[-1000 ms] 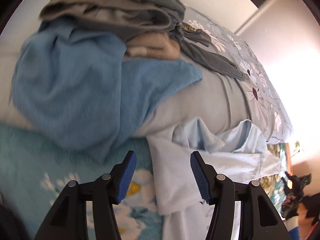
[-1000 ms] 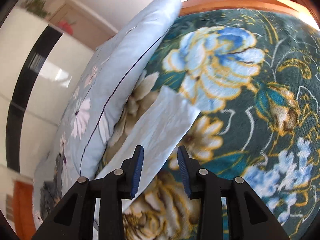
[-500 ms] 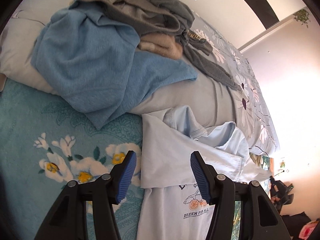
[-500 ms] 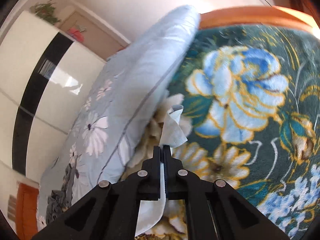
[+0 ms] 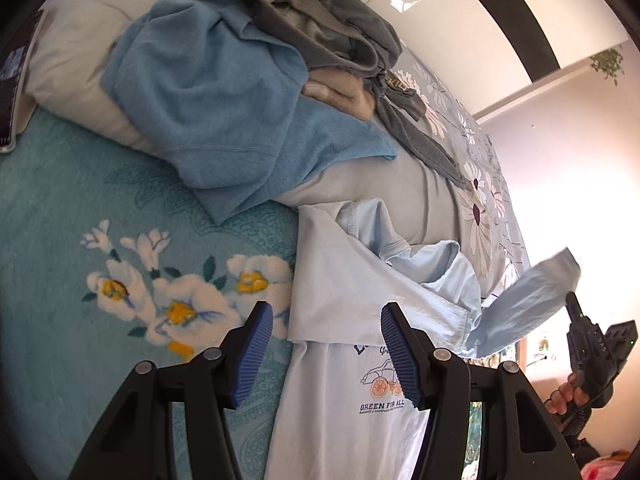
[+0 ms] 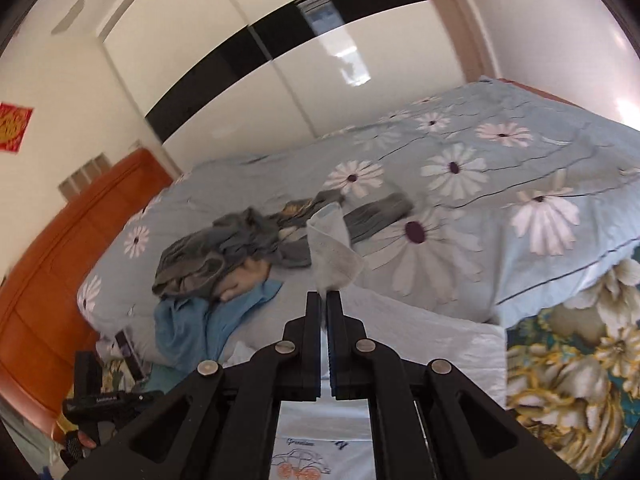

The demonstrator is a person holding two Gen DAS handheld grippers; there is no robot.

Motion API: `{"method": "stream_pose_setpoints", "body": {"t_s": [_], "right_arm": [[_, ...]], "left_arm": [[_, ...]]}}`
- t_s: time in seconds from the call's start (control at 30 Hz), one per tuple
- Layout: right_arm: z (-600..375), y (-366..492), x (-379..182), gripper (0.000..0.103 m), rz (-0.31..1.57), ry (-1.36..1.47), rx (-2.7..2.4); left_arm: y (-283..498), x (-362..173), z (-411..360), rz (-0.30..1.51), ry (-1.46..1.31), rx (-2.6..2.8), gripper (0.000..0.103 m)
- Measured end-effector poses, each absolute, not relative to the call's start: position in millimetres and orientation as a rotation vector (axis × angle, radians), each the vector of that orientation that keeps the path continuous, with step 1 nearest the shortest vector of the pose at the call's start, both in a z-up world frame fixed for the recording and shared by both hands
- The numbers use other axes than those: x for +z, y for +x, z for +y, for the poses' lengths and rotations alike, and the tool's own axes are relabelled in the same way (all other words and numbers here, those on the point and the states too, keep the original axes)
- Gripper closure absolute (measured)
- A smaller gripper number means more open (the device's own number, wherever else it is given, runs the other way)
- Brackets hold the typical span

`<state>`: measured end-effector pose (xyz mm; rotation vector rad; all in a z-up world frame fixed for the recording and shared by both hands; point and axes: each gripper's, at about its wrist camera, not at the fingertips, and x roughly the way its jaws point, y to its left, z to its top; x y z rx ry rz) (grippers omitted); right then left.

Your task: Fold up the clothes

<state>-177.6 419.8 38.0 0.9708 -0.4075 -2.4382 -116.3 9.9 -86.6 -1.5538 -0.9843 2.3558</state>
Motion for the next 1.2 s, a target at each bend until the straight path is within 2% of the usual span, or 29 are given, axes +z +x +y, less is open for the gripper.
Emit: {"method": "stream_pose_setpoints", "body": {"t_s": [0.33,0.67,0.9,0.97,1.0,1.13,1.17,1.2], "right_arm": [[242,-156,-69,0.1,-0.07,1.217,-2.143],[191,-145,-125,0.097,0.126,1.346,-2.03],[208,-134,-116,0.091,0.195,1.336,-1.969],[233,-134,-109,0.079,0.181,1.343,-2.007],[247,-136,-106,0.076,0.167,1.353,-2.03],[300,-141,-100,0.075,0.126,1.404,-2.136],[312,-143,-99,0.075,0.122,1.418,-2.165],[322,-146,-99,0.075,0.11,1.436,-2.193]], "left_arm": [[-107,-118,-18,-1.127,-1.572,2.306,0.042],[-128,-150,-10,-1.245,-1.551,2.154,0.04],[-156,-168,29,-1.186,-1.607,2.049,0.039],[-158,-171,38,-1.154,-1.619,2.048,0.039],[-159,-171,41,-1.143,-1.619,2.054,0.039],[-162,-171,49,-1.1,-1.617,2.095,0.041],[-162,-171,51,-1.089,-1.625,2.107,0.043],[-162,-172,52,-1.079,-1.632,2.119,0.051]]}}
